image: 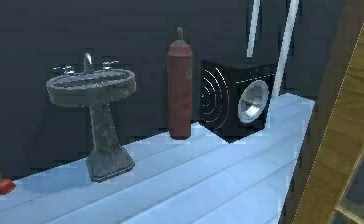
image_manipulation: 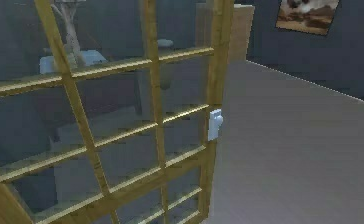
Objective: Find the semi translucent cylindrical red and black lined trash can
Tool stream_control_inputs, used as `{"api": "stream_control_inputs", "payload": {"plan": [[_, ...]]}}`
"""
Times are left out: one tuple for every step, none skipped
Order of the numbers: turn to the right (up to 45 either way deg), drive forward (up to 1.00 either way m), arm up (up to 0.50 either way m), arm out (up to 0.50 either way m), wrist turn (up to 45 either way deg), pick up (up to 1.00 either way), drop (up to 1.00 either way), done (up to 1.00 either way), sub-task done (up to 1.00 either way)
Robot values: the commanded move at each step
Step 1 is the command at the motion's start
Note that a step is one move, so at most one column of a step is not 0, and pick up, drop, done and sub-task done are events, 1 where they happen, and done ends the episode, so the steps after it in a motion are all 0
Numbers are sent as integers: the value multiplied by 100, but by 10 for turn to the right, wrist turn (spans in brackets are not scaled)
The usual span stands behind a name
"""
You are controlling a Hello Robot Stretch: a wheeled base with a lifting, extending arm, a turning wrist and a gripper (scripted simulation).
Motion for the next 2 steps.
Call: {"api": "stream_control_inputs", "payload": {"plan": [[120, 0, 0, 0, 0, 0, 0, 0, 0], [0, 75, 0, 0, 0, 0, 0, 0, 0]]}}
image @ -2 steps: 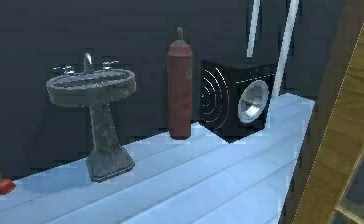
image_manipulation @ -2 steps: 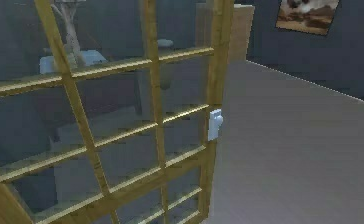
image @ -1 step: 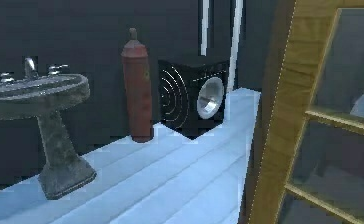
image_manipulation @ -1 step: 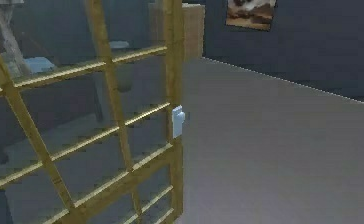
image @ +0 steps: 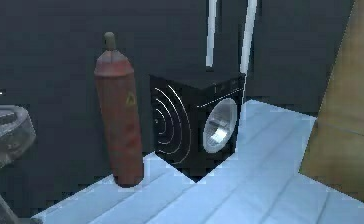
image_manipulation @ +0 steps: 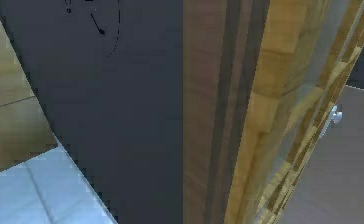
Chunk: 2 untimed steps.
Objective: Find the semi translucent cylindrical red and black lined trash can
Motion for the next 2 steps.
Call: {"api": "stream_control_inputs", "payload": {"plan": [[210, 0, 0, 0, 0, 0, 0, 0, 0], [30, 0, 0, 0, 0, 0, 0, 0, 0]]}}
